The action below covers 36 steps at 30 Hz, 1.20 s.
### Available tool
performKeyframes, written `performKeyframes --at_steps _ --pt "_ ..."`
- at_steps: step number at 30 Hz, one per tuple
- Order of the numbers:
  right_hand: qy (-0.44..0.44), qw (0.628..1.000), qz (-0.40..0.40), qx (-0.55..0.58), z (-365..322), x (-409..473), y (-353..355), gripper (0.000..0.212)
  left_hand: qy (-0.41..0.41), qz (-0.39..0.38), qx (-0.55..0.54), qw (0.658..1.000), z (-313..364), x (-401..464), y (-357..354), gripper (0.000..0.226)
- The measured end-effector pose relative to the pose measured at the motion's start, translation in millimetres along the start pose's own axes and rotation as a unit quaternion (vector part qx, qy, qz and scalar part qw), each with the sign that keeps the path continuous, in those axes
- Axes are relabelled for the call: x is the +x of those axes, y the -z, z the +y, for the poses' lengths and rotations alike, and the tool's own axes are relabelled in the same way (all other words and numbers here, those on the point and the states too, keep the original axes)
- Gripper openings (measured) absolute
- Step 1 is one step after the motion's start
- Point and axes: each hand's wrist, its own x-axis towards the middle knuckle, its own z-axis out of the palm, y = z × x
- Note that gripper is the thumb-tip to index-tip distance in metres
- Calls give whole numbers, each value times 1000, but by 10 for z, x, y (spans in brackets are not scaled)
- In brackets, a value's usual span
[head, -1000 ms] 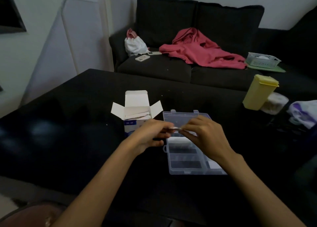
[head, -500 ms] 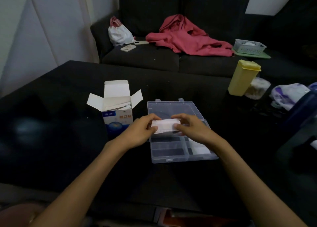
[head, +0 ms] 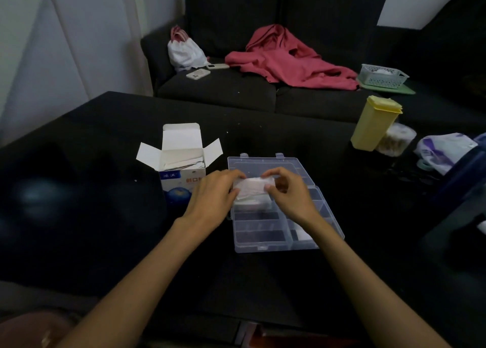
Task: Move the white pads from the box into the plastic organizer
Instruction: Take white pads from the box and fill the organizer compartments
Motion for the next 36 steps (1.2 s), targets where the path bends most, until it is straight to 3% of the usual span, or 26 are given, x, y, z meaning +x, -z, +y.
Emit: performKeyframes --at_steps 10,17,22,27,36 --pt "-19 988 -24 -154 114 42 -105 14 -9 -31 80 996 20 -4 -80 33" --pt "12 954 -3 -300 111 100 -131 21 -29 -46 166 985 11 0 -128 31" --pt "6 957 -13 -288 170 122 -149 23 -44 -59 187 980 36 -7 -127 34" --pt "-9 964 22 -264 186 150 -128 5 -28 -34 157 987 42 -30 -51 24" --pt "30 961 0 -275 139 119 21 17 -47 -36 163 985 9 -35 -19 29"
